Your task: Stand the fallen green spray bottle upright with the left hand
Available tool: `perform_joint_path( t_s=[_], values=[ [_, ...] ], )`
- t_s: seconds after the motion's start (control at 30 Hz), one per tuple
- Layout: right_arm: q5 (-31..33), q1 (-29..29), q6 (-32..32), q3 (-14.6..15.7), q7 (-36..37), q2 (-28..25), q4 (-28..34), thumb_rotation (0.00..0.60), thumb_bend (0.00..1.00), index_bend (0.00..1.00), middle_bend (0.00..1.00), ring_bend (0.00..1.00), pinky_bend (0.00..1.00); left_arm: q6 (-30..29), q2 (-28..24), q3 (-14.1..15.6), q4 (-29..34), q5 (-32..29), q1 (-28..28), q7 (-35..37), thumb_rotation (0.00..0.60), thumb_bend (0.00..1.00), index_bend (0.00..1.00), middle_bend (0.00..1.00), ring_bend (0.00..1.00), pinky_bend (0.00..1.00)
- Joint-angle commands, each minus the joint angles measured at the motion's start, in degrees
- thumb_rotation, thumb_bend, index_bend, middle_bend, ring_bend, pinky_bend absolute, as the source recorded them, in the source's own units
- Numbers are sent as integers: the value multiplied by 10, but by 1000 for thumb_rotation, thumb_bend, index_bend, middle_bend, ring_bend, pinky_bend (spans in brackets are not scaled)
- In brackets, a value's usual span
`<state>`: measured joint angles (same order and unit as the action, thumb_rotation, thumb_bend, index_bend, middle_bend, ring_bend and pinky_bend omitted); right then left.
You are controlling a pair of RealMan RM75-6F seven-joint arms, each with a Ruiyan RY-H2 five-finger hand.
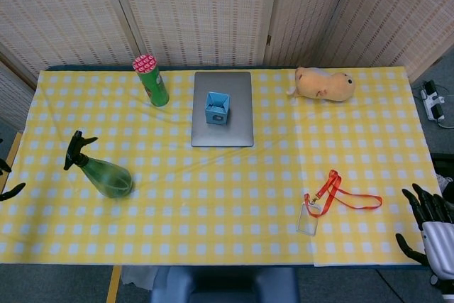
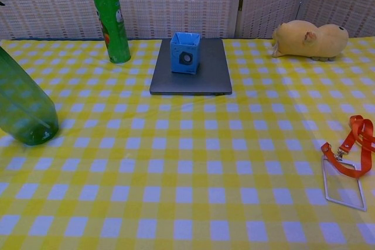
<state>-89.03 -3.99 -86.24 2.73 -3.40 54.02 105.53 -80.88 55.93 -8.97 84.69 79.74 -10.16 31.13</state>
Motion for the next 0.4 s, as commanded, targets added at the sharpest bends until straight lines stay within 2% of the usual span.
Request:
perform_joint_path(
  t_s=[0.03, 0.17, 0.4],
  values=[
    [-10, 3, 8, 7, 15, -6, 1, 600, 376, 0, 0, 0, 0, -41, 93, 63, 4, 66, 37, -283, 600, 160, 199, 0, 0, 0],
    [-13, 3, 5, 6, 16, -6, -2, 600, 376, 0, 0, 0, 0, -16, 82, 79, 60, 66, 33, -358, 600, 157, 152, 0, 0, 0],
    [-23, 2, 1, 8, 15, -3, -5, 600, 376, 0, 0, 0, 0, -5, 74, 74, 78, 42, 33, -374, 600, 153, 128, 0, 0, 0]
  ],
)
